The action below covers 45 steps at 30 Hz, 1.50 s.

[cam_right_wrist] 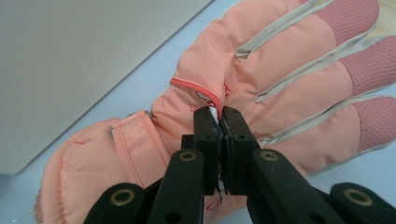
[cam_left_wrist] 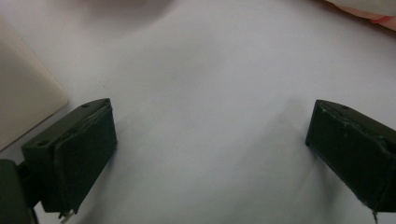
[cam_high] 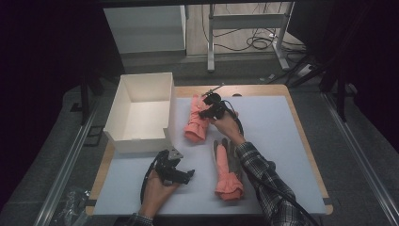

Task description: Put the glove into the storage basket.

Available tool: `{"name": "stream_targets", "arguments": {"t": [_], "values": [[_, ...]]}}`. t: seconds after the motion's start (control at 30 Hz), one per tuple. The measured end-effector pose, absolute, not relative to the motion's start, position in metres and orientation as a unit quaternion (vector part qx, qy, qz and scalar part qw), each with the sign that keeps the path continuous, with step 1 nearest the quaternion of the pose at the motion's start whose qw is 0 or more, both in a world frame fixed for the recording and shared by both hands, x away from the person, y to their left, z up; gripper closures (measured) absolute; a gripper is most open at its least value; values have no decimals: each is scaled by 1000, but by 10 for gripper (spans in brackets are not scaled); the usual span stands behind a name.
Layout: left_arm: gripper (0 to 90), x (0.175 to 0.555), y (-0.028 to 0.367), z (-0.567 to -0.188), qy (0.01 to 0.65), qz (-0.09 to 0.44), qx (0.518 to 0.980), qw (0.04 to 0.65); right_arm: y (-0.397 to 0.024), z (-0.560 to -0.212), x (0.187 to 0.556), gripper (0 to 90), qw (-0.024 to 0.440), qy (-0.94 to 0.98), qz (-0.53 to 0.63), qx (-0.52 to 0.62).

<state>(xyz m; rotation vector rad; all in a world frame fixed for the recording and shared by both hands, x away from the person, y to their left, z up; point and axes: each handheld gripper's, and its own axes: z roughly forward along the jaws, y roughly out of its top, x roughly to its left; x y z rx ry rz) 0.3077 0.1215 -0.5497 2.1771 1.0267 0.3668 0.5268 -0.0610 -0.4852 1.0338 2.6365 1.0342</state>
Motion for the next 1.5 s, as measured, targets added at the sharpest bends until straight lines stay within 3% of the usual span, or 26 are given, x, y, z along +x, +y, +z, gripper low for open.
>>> {"name": "stream_targets", "arguments": {"t": [0.87,1.5], "values": [[20,308,122,-550,395,142,840,345,-107,-418,464,850,26,874,390,289],[20,308,122,-550,396,142,839,346,-179,-403,373,848,15,880,394,265]]}}
